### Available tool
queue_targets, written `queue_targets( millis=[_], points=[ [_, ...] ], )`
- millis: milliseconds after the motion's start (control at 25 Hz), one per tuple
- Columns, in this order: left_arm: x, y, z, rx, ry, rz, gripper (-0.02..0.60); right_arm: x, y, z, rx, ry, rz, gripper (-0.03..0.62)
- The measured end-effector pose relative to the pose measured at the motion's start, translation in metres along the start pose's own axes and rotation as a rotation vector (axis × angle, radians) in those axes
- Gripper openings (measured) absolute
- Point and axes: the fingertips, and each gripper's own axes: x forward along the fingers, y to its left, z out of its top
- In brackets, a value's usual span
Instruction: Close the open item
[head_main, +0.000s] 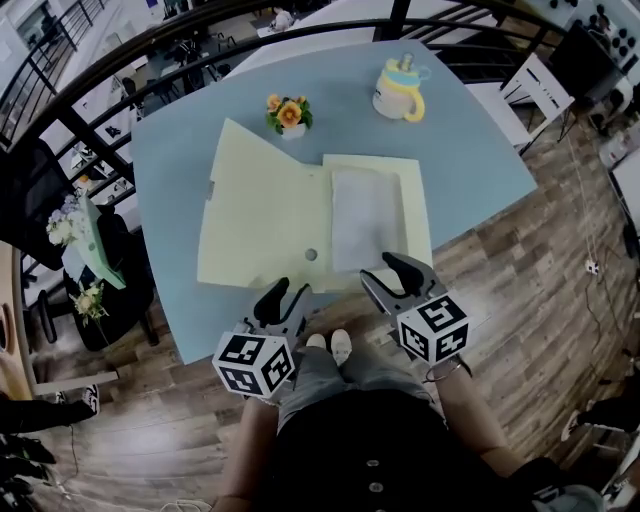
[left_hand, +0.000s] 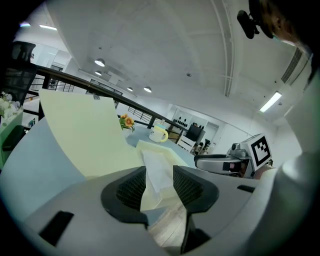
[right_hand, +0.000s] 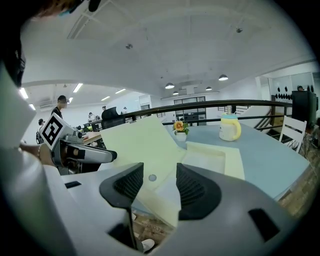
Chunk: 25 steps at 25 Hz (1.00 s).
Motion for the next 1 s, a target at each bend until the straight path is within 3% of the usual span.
queue_targets(
  millis=[1000],
  points=[
    [-0.003, 0.06, -0.063, -0.103, 0.108, 0.157, 0.188, 0.011, -0.012, -0.065, -0.075, 0.187, -0.056, 0.238]
  ],
)
